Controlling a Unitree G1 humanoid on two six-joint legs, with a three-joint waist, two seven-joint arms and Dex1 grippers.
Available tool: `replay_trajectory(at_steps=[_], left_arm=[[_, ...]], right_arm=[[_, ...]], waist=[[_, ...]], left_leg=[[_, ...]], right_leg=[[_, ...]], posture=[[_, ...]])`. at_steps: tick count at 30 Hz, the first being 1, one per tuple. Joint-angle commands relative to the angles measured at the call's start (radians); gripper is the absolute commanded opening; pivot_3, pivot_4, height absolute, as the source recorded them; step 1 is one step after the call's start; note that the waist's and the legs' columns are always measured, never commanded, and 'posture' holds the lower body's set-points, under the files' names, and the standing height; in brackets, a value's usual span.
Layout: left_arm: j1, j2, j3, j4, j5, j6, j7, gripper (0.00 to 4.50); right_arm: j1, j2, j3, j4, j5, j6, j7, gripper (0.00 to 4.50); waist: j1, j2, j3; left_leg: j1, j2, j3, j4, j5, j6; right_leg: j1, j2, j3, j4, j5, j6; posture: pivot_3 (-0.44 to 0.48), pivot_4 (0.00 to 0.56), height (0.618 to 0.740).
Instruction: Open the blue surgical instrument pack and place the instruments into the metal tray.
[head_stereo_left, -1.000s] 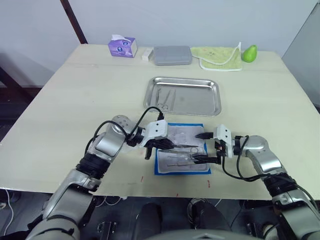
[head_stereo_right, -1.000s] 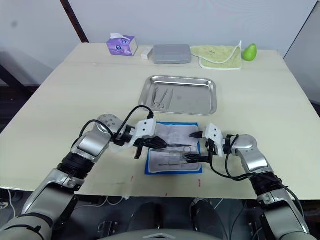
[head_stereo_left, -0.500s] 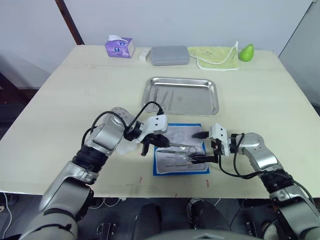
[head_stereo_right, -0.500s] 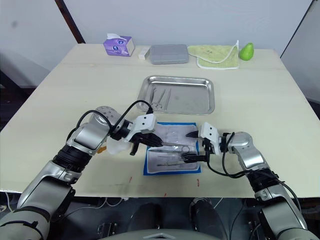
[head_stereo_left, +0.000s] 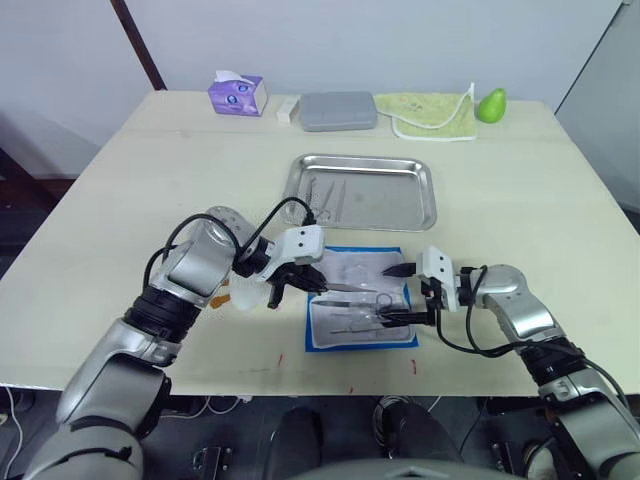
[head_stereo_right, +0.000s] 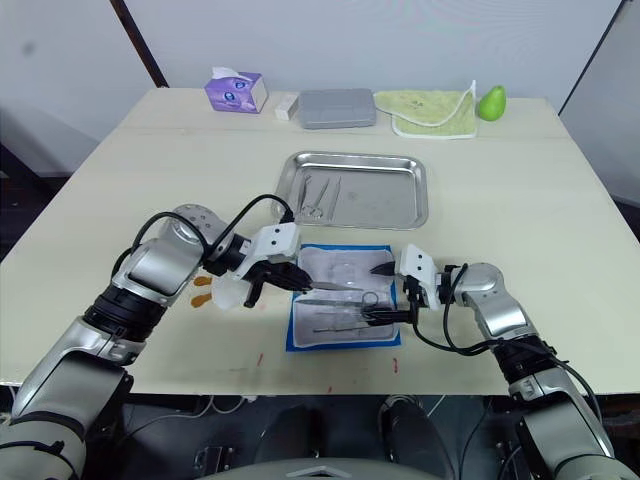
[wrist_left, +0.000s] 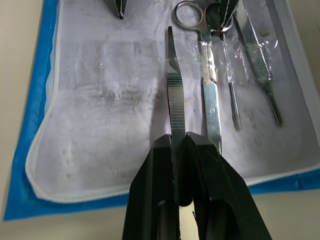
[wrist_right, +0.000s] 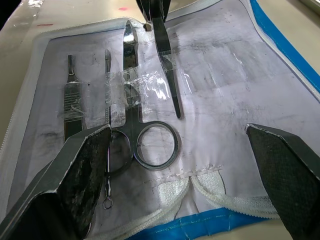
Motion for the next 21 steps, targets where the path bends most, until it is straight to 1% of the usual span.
replay_trajectory(at_steps=[1, 7, 9, 14, 17, 19, 21], left_arm=[[0.008, 0.050, 0.081, -0.067, -0.048, 0.005, -0.007, 0.03], [0.080, 0.157, 0.151, -0.110, -0.094, -0.003, -0.023, 0.03], [0.099, 0.190, 0.181, -0.120, -0.116, 0.000, -0.032, 0.03], [0.155, 0.246, 0.277, -0.160, -0.190, 0.024, -0.029, 0.03], [0.182, 0.219, 0.357, -0.195, -0.251, 0.107, 0.052, 0.03], [0.175, 0.161, 0.399, -0.225, -0.292, 0.212, 0.157, 0.03], [0.165, 0.111, 0.416, -0.255, -0.308, 0.296, 0.251, 0.03]], right_arm=[[0.051, -0.023, 0.096, 0.110, -0.121, 0.059, -0.012, 4.50], [0.049, -0.023, 0.100, 0.117, -0.118, 0.052, -0.006, 4.50], [0.046, -0.020, 0.100, 0.123, -0.117, 0.049, -0.005, 4.50], [0.047, -0.020, 0.100, 0.128, -0.114, 0.044, 0.002, 4.50], [0.044, -0.023, 0.096, 0.134, -0.110, 0.041, 0.007, 4.50], [0.041, -0.026, 0.092, 0.137, -0.108, 0.040, 0.011, 4.50], [0.041, -0.029, 0.090, 0.136, -0.105, 0.041, 0.015, 4.50]], waist=[[-0.001, 0.000, 0.000], [0.001, -0.001, 0.000], [0.002, -0.002, -0.001], [0.002, -0.002, -0.002], [0.002, -0.003, -0.002], [0.004, -0.004, -0.003], [0.006, -0.006, -0.004]], left_leg=[[0.000, 0.000, 0.000, 0.000, 0.000, 0.000], [0.000, 0.000, 0.000, 0.000, 0.000, 0.000], [0.000, 0.000, 0.000, 0.000, 0.000, 0.000], [0.001, 0.001, 0.001, -0.001, 0.000, 0.000], [0.001, 0.001, 0.001, -0.001, 0.000, 0.000], [0.001, 0.001, 0.001, -0.001, 0.000, 0.000], [0.002, 0.000, 0.001, 0.000, 0.000, 0.000]], right_leg=[[0.000, 0.000, 0.000, 0.000, 0.000, 0.000], [0.000, 0.000, 0.000, 0.000, 0.000, 0.000], [0.000, 0.000, 0.000, 0.000, -0.002, -0.003], [0.000, -0.001, 0.000, 0.000, -0.002, -0.004], [0.000, -0.001, 0.000, 0.000, -0.002, -0.004], [0.000, -0.001, 0.000, 0.000, -0.002, -0.004], [0.001, -0.001, 0.000, 0.000, -0.002, -0.003]], posture=[[0.000, 0.150, 0.740], [0.000, 0.150, 0.740], [0.000, 0.150, 0.740], [0.000, 0.150, 0.740], [0.000, 0.150, 0.740], [0.000, 0.150, 0.740], [0.000, 0.150, 0.740]])
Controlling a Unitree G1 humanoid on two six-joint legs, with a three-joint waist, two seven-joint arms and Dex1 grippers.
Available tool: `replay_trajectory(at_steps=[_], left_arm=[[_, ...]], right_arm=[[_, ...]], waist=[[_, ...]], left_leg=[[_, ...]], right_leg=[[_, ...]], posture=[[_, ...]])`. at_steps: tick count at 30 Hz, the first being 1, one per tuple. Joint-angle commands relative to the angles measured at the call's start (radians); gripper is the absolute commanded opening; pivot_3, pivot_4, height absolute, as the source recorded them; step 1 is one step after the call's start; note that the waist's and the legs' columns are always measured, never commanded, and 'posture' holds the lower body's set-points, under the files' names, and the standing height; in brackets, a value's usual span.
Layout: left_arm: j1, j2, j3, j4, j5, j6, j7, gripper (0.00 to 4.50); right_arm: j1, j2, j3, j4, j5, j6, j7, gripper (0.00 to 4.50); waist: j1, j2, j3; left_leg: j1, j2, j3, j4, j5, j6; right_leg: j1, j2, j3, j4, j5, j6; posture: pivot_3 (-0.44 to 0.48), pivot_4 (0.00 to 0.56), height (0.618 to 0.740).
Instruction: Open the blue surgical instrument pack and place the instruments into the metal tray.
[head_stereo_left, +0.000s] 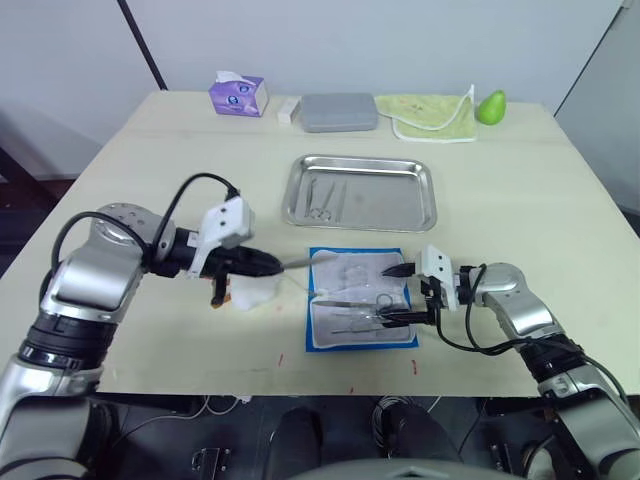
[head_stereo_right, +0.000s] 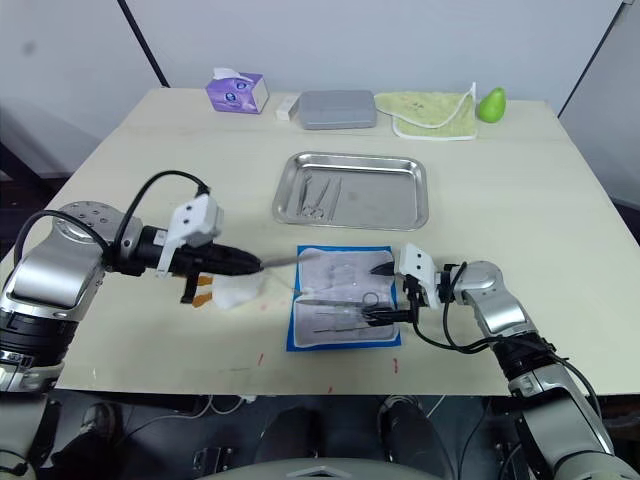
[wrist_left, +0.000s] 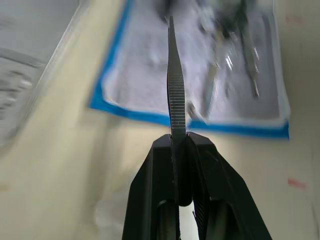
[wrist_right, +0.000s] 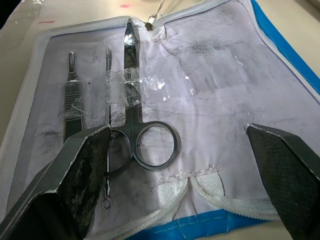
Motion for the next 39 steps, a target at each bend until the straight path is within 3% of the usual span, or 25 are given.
replay_trajectory(at_steps=[1, 6, 9, 15, 18, 23, 28, 39], left_arm=[[-0.023, -0.061, 0.050, -0.081, -0.048, 0.138, 0.152, 0.03], [-0.073, -0.263, 0.065, -0.159, -0.055, 0.324, 0.449, 0.03], [-0.138, -0.467, 0.057, -0.131, 0.005, 0.383, 0.701, 0.03], [-0.249, -0.711, 0.035, 0.016, 0.132, 0.350, 1.034, 0.03], [-0.297, -0.754, -0.038, 0.118, 0.225, 0.267, 1.127, 0.03], [-0.387, -0.855, -0.039, 0.340, 0.277, 0.190, 1.248, 0.03], [-0.471, -0.934, 0.024, 0.543, 0.253, 0.133, 1.301, 0.03], [-0.520, -0.952, 0.049, 0.738, 0.258, 0.053, 1.328, 0.03]], right_arm=[[0.058, -0.023, 0.082, 0.107, -0.103, 0.043, -0.001, 4.50], [0.062, -0.035, 0.073, 0.089, -0.096, 0.053, 0.004, 4.50], [0.068, -0.044, 0.066, 0.072, -0.090, 0.063, 0.002, 4.50], [0.077, -0.048, 0.060, 0.049, -0.083, 0.077, -0.006, 4.50], [0.076, -0.045, 0.057, 0.041, -0.080, 0.084, -0.012, 4.50], [0.082, -0.045, 0.056, 0.026, -0.078, 0.091, -0.017, 4.50], [0.096, -0.047, 0.055, 0.004, -0.075, 0.103, -0.027, 4.50], [0.109, -0.045, 0.053, -0.014, -0.072, 0.115, -0.041, 4.50]], waist=[[0.001, -0.002, -0.001], [0.005, -0.003, -0.002], [0.011, -0.002, -0.002], [0.021, -0.002, -0.002], [0.021, -0.002, -0.002], [0.022, -0.002, -0.002], [0.020, -0.002, -0.001], [0.019, -0.001, -0.001]], left_leg=[[0.000, 0.000, 0.000, 0.000, 0.000, 0.000], [0.000, 0.000, -0.001, 0.000, 0.000, 0.000], [0.000, -0.001, -0.001, 0.001, 0.000, 0.000], [0.002, -0.002, -0.002, 0.001, 0.000, 0.000], [0.002, -0.003, -0.003, 0.001, 0.000, 0.000], [0.001, -0.003, -0.003, 0.001, 0.000, 0.000], [0.001, -0.004, -0.004, 0.000, 0.000, 0.000], [0.000, -0.004, -0.005, -0.001, 0.000, 0.000]], right_leg=[[0.000, 0.000, 0.000, 0.000, 0.000, 0.000], [0.001, 0.000, 0.000, 0.000, 0.002, 0.003], [0.001, 0.000, 0.000, 0.000, 0.002, 0.004], [0.004, -0.001, 0.000, -0.001, 0.002, 0.004], [0.004, -0.001, 0.000, -0.001, 0.002, 0.004], [0.004, -0.001, -0.001, -0.001, 0.002, 0.004], [0.004, -0.001, -0.002, -0.001, 0.002, 0.004], [0.004, -0.001, -0.002, -0.002, 0.002, 0.004]], posture=[[0.000, 0.150, 0.740], [0.000, 0.150, 0.740], [0.000, 0.150, 0.740], [0.000, 0.150, 0.740], [0.000, 0.150, 0.740], [0.000, 0.150, 0.740], [0.000, 0.150, 0.740], [0.000, 0.150, 0.740]])
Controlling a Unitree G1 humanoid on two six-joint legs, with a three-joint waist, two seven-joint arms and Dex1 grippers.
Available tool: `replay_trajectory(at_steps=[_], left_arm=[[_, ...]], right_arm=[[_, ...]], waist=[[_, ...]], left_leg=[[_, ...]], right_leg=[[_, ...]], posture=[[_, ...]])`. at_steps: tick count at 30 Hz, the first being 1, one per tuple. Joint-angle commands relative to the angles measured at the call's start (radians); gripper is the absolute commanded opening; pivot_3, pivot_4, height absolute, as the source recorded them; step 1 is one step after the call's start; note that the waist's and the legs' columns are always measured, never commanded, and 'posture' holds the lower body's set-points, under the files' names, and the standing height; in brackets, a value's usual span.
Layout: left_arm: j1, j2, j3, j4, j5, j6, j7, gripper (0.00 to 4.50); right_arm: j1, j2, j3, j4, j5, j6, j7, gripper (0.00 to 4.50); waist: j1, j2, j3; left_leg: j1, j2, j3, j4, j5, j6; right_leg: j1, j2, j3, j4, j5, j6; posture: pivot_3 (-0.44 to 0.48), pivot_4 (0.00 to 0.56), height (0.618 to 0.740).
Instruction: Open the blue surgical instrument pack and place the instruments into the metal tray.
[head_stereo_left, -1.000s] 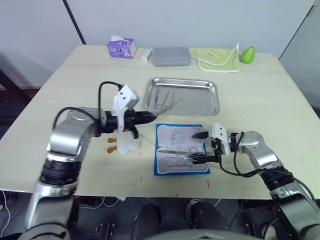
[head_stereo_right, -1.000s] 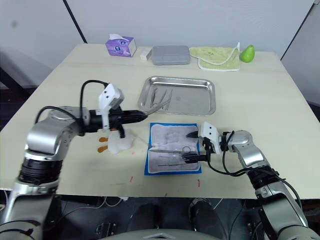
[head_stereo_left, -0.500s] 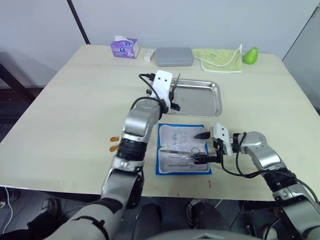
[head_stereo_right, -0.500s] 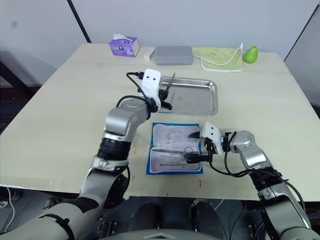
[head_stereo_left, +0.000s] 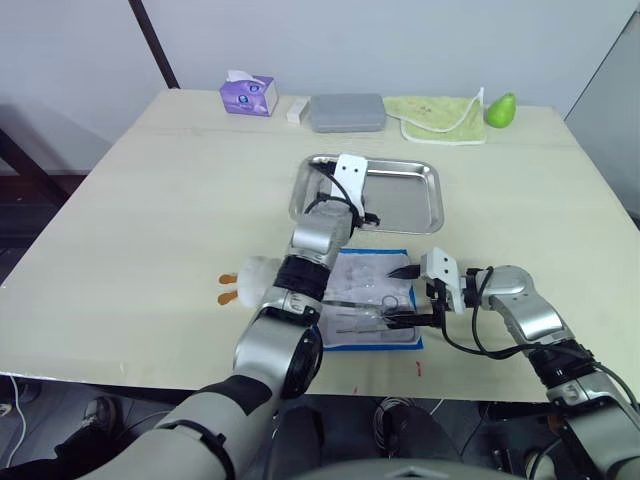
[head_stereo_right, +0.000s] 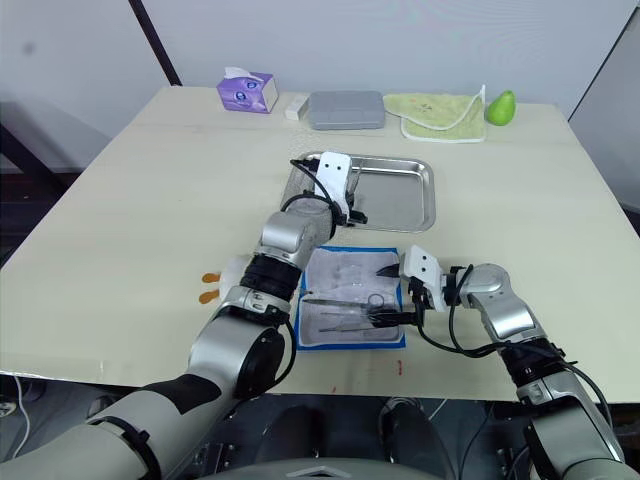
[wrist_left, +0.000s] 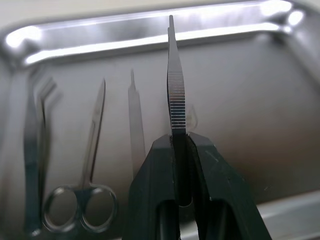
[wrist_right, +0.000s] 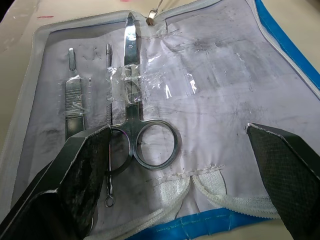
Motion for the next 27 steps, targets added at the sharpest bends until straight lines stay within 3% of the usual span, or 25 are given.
replay_trajectory(at_steps=[1, 24, 25, 27], left_arm=[[-0.038, -0.005, 0.010, 0.008, -0.001, -0.033, 0.005, 0.03], [-0.025, -0.015, 0.030, 0.020, -0.011, -0.025, 0.007, 0.03], [-0.022, -0.016, 0.033, 0.015, -0.013, -0.028, 0.007, 0.89], [-0.014, -0.018, 0.034, -0.011, -0.015, -0.029, 0.002, 1.57]], right_arm=[[0.067, -0.013, 0.063, 0.069, -0.072, 0.059, -0.015, 4.50], [0.069, -0.012, 0.062, 0.070, -0.071, 0.059, -0.020, 4.50], [0.068, -0.012, 0.062, 0.071, -0.071, 0.058, -0.020, 4.50], [0.067, -0.012, 0.061, 0.072, -0.071, 0.058, -0.020, 4.50]], waist=[[0.000, 0.000, 0.000], [-0.001, 0.000, 0.000], [-0.001, 0.000, 0.000], [-0.001, 0.000, 0.000]], left_leg=[[0.000, 0.000, 0.000, 0.000, 0.000, 0.000], [0.000, 0.000, 0.000, 0.000, 0.000, 0.000], [0.000, 0.000, 0.000, 0.000, 0.000, 0.000], [0.000, 0.000, 0.000, 0.000, 0.000, 0.000]], right_leg=[[0.000, 0.000, 0.000, 0.000, 0.000, 0.000], [0.000, 0.000, 0.000, 0.000, 0.000, 0.000], [0.000, 0.000, 0.000, 0.000, 0.000, 0.000], [0.000, 0.000, 0.000, 0.000, 0.000, 0.000]], posture=[[0.000, 0.150, 0.740], [0.000, 0.150, 0.740], [0.000, 0.150, 0.740], [0.000, 0.150, 0.740]])
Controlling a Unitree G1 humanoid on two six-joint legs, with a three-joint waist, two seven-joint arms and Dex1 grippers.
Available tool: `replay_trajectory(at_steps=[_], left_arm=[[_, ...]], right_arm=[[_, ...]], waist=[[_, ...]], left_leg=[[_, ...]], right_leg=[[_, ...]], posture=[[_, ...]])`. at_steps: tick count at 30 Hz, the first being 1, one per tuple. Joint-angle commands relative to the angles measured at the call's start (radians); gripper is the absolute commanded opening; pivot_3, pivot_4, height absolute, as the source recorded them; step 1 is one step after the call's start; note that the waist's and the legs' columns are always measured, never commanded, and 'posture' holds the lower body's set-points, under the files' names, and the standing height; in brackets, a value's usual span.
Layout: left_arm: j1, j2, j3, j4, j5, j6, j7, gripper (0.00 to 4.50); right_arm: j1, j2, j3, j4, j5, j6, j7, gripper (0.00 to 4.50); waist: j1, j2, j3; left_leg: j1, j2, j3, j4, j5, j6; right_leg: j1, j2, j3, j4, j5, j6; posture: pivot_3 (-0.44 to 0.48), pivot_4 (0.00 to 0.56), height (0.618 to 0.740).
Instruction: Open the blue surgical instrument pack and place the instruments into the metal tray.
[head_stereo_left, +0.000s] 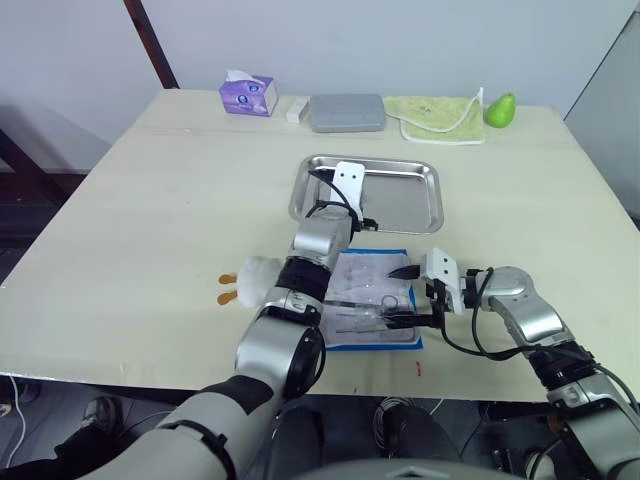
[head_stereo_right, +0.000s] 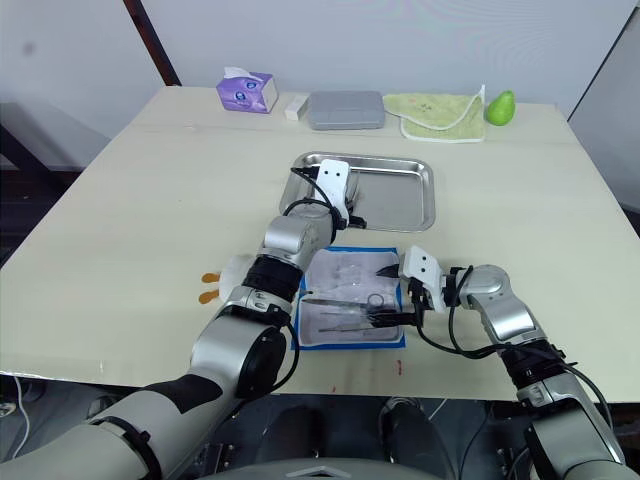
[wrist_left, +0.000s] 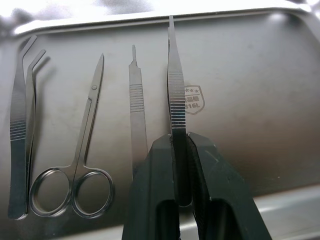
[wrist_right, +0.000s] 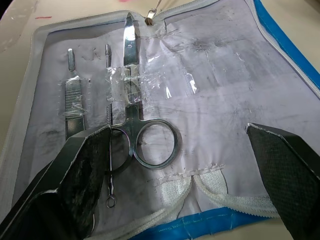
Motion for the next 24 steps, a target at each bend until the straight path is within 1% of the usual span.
replay_trajectory(at_steps=[1, 6, 9, 11, 13, 15, 18, 20, 21, 22, 23, 24], left_arm=[[-0.009, -0.010, 0.009, -0.055, -0.017, -0.011, -0.004, 1.57], [0.009, -0.006, 0.005, -0.106, -0.025, -0.005, -0.021, 1.57], [0.032, -0.007, 0.007, -0.183, -0.055, -0.004, -0.060, 1.57], [0.068, 0.003, -0.003, -0.285, -0.097, -0.011, -0.143, 1.57], [0.118, 0.040, -0.033, -0.393, -0.129, -0.028, -0.247, 1.57], [0.178, 0.073, -0.029, -0.507, -0.216, -0.025, -0.382, 1.57], [0.275, 0.148, -0.034, -0.647, -0.297, -0.084, -0.559, 1.57], [0.313, 0.194, -0.045, -0.695, -0.328, -0.088, -0.634, 1.57], [0.356, 0.224, -0.032, -0.731, -0.362, -0.131, -0.708, 1.57], [0.395, 0.274, -0.032, -0.763, -0.380, -0.141, -0.772, 1.57], [0.421, 0.308, -0.034, -0.783, -0.392, -0.148, -0.814, 1.57], [0.467, 0.373, -0.026, -0.802, -0.413, -0.164, -0.898, 1.57]], right_arm=[[0.059, -0.012, 0.061, 0.086, -0.071, 0.051, -0.010, 4.50], [0.057, -0.012, 0.061, 0.089, -0.071, 0.050, -0.009, 4.50], [0.056, -0.012, 0.058, 0.090, -0.070, 0.049, -0.010, 4.50], [0.055, -0.013, 0.056, 0.090, -0.069, 0.047, -0.010, 4.50], [0.055, -0.012, 0.052, 0.091, -0.066, 0.042, -0.010, 4.50], [0.056, -0.009, 0.044, 0.092, -0.058, 0.032, -0.006, 4.50], [0.056, -0.007, 0.037, 0.090, -0.048, 0.020, 0.005, 4.50], [0.057, -0.006, 0.031, 0.090, -0.043, 0.012, 0.010, 4.50], [0.059, -0.004, 0.027, 0.087, -0.036, 0.007, 0.017, 4.50], [0.061, -0.002, 0.022, 0.086, -0.032, 0.001, 0.020, 4.50], [0.062, -0.002, 0.019, 0.086, -0.029, -0.003, 0.024, 4.50], [0.064, -0.003, 0.016, 0.082, -0.025, -0.007, 0.029, 4.50]], waist=[[0.000, 0.000, 0.000], [-0.001, 0.000, 0.000], [-0.001, 0.000, 0.000], [-0.001, 0.000, 0.000], [-0.003, 0.001, 0.001], [-0.006, 0.002, 0.002], [-0.011, 0.004, 0.003], [-0.011, 0.005, 0.003], [-0.011, 0.005, 0.003], [-0.012, 0.005, 0.003], [-0.013, 0.006, 0.003], [-0.015, 0.007, 0.004]], left_leg=[[0.000, 0.000, 0.000, 0.000, 0.000, 0.000], [0.000, 0.000, 0.000, 0.000, 0.000, 0.000], [0.000, 0.000, 0.000, 0.000, 0.000, 0.000], [0.000, 0.000, 0.000, 0.000, 0.000, 0.000], [0.000, 0.000, 0.000, -0.001, 0.000, 0.000], [0.000, 0.000, 0.000, -0.001, 0.000, 0.000], [0.000, 0.000, 0.001, -0.002, 0.000, -0.001], [0.000, 0.000, 0.001, -0.002, 0.000, -0.001], [0.000, 0.000, 0.001, -0.002, 0.000, -0.001], [0.000, 0.000, 0.001, -0.002, 0.000, -0.001], [0.000, 0.000, 0.001, -0.002, 0.000, -0.001], [0.000, 0.000, 0.001, -0.002, 0.000, -0.001]], right_leg=[[0.000, 0.000, 0.000, 0.000, 0.000, 0.000], [0.000, 0.000, 0.000, 0.000, 0.000, 0.000], [0.000, 0.000, 0.000, 0.000, 0.000, 0.000], [0.000, 0.000, 0.000, 0.000, 0.000, 0.000], [0.000, 0.000, 0.000, -0.001, 0.000, 0.000], [0.000, 0.000, 0.000, 0.000, 0.000, 0.000], [0.000, -0.001, 0.000, -0.001, 0.000, 0.000], [0.000, -0.001, 0.000, -0.001, 0.000, 0.000], [0.000, -0.001, 0.000, -0.001, 0.000, 0.000], [0.000, -0.002, 0.000, -0.001, 0.000, 0.000], [0.000, -0.002, 0.000, -0.002, 0.000, 0.000], [0.000, -0.002, 0.000, -0.002, 0.000, 0.000]], posture=[[0.000, 0.150, 0.740], [0.000, 0.150, 0.740], [0.000, 0.150, 0.740], [0.000, 0.150, 0.740], [0.000, 0.150, 0.740], [0.000, 0.150, 0.740], [0.000, 0.150, 0.740], [0.000, 0.150, 0.740], [0.000, 0.150, 0.740], [0.000, 0.150, 0.740], [0.000, 0.150, 0.740], [0.000, 0.150, 0.740]])
